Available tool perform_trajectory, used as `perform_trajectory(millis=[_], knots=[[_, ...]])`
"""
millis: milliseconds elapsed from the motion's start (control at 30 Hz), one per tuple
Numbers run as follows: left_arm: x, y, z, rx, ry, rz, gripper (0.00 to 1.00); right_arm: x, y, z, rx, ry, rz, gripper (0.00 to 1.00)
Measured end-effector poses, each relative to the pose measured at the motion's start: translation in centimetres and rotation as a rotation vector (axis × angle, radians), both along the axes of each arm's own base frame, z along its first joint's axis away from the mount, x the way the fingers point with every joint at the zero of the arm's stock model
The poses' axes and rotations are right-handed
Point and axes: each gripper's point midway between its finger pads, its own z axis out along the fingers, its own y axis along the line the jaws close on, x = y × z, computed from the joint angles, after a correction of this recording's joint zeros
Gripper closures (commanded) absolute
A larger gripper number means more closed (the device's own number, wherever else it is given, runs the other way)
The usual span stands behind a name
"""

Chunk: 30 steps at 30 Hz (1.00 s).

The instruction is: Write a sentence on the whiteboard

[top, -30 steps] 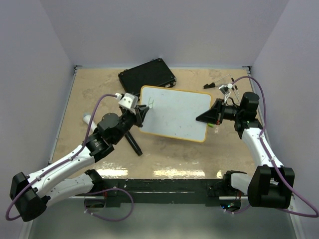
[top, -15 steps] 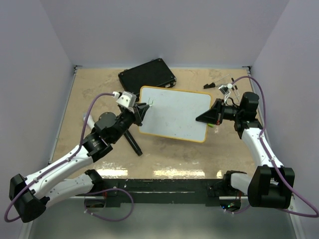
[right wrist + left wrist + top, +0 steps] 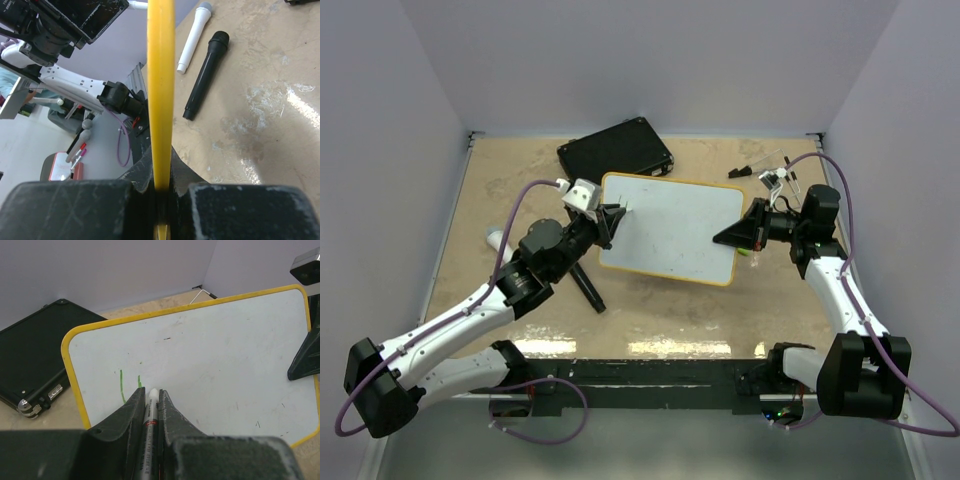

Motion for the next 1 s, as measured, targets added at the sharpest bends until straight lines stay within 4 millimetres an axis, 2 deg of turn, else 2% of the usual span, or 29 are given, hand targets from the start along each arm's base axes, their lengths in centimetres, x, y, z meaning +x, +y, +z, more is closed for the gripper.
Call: perform_trajectory(millis=[667,1000], knots=[[0.7,-1.0,0.3,0.014,0.002,-0.013,1.00,0.1,0.0,0.0,-0.002,0.000,-0.008,1.00],[0.2,-1.0,0.3,0.018,0.007,-0.035,1.00,0.1,0.0,0.0,-0.001,0.000,-0.003,1.00]])
